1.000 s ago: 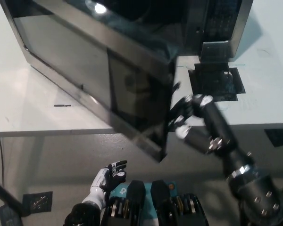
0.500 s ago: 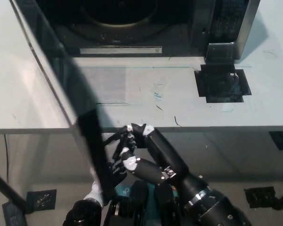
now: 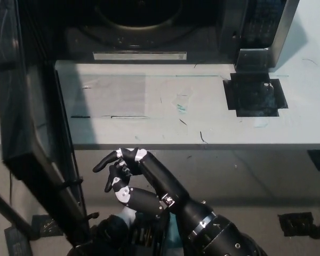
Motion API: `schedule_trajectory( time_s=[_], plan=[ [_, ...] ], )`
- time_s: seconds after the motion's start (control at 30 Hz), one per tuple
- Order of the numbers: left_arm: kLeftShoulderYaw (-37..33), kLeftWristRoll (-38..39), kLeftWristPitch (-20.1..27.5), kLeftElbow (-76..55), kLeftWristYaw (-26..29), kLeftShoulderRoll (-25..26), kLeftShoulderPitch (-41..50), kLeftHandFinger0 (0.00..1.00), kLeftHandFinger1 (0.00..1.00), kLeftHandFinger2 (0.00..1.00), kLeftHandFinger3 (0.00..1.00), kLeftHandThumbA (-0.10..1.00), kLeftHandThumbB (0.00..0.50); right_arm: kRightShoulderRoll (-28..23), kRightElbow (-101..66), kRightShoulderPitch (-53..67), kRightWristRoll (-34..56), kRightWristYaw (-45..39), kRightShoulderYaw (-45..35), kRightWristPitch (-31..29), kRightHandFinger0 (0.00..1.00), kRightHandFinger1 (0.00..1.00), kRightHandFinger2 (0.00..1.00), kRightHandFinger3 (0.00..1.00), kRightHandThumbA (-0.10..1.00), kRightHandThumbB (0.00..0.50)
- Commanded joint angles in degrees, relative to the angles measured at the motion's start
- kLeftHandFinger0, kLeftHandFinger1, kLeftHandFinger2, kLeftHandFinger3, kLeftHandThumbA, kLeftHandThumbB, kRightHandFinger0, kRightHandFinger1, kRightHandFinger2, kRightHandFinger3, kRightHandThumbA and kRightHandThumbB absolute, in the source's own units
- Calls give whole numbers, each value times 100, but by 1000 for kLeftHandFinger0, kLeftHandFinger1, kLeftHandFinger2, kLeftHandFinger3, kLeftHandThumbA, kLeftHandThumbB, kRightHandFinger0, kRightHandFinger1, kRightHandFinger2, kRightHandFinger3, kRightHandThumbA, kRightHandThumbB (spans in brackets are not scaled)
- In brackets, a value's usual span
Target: A microwave is kept infront of the robot with its door slightly ajar. The robot uses its right hand to push the door towards the left to open it.
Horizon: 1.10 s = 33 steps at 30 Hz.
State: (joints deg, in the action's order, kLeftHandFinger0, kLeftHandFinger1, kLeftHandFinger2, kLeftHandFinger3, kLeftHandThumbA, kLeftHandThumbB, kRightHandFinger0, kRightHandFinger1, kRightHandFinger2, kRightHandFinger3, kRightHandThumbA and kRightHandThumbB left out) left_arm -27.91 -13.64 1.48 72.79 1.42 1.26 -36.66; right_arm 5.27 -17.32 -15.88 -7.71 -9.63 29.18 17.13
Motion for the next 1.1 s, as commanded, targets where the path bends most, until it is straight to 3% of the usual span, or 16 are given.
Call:
schedule_trajectory(
  time_s=[0.0, 0.3, 0.33, 0.37, 0.43, 0.47, 0.5, 0.63, 0.67, 0.8, 0.9, 0.97, 1.07],
  plan=[
    [-493, -872, -92, 290, 450, 17, -752, 1000, 1000, 1000, 1000, 297, 169, 245, -89, -306, -222, -17, 70, -223, 181, 237, 334, 555, 159, 164],
    [-514, -866, 2, 468, 516, 11, -853, 1000, 1000, 1000, 1000, 297, 169, 287, -10, -376, -262, -45, 36, -250, 178, 236, 334, 555, 159, 164],
    [1891, 1809, 1050, -928, 50, -23, 412, 756, 801, 836, 748, 250, 305, -349, -956, 561, 559, -34, -919, 208, 230, 279, 376, 573, 154, 156],
    [2241, 2086, 852, -1257, 4, -45, 566, 945, 945, 925, 805, 166, 243, -493, -1108, 770, 727, -13, -1144, 149, 252, 298, 402, 588, 135, 135],
    [2357, 1945, 762, -1441, -54, -63, 680, 988, 952, 926, 824, 189, 250, -547, -1165, 915, 747, 21, -1291, 116, 262, 302, 407, 595, 129, 122],
    [2462, 1985, 772, -1562, -159, -88, 740, 927, 897, 895, 795, 152, 215, -751, -1072, 1158, 839, 101, -1602, -165, 289, 309, 425, 646, 94, 101],
    [2544, 1944, 779, -1630, -202, -109, 775, 884, 870, 866, 746, 159, 232, -862, -880, 1362, 914, 213, -1914, -430, 332, 349, 459, 672, 73, 100],
    [2773, 1743, 598, -1887, -256, -174, 866, 941, 910, 903, 789, 98, 186, -904, -535, 1674, 828, 441, -2447, -718, 284, 342, 447, 634, 124, 128],
    [2852, 1728, 642, -1794, -307, -174, 845, 933, 903, 900, 788, 116, 214, -872, -478, 1758, 923, 461, -2605, -683, 300, 352, 448, 628, 125, 124],
    [3037, 1637, 652, -1823, -455, -221, 848, 954, 895, 894, 756, 101, 210, -743, -80, 2141, 899, 612, -3140, -869, 330, 362, 463, 643, 159, 129],
    [3094, 1594, 585, -1835, -450, -238, 853, 954, 892, 889, 750, 110, 210, -605, 295, 2232, 922, 765, -3447, -1032, 300, 317, 434, 646, 208, 164],
    [3136, 1620, 615, -1805, -455, -255, 859, 904, 839, 844, 726, 99, 216, -501, 517, 2208, 1067, 814, -3660, -961, 282, 297, 419, 640, 218, 161],
    [3170, 1649, 657, -1784, -506, -267, 867, 890, 837, 846, 730, 94, 212, -424, 753, 2109, 1074, 858, -3806, -1072, 256, 274, 391, 605, 213, 175]
  ],
)
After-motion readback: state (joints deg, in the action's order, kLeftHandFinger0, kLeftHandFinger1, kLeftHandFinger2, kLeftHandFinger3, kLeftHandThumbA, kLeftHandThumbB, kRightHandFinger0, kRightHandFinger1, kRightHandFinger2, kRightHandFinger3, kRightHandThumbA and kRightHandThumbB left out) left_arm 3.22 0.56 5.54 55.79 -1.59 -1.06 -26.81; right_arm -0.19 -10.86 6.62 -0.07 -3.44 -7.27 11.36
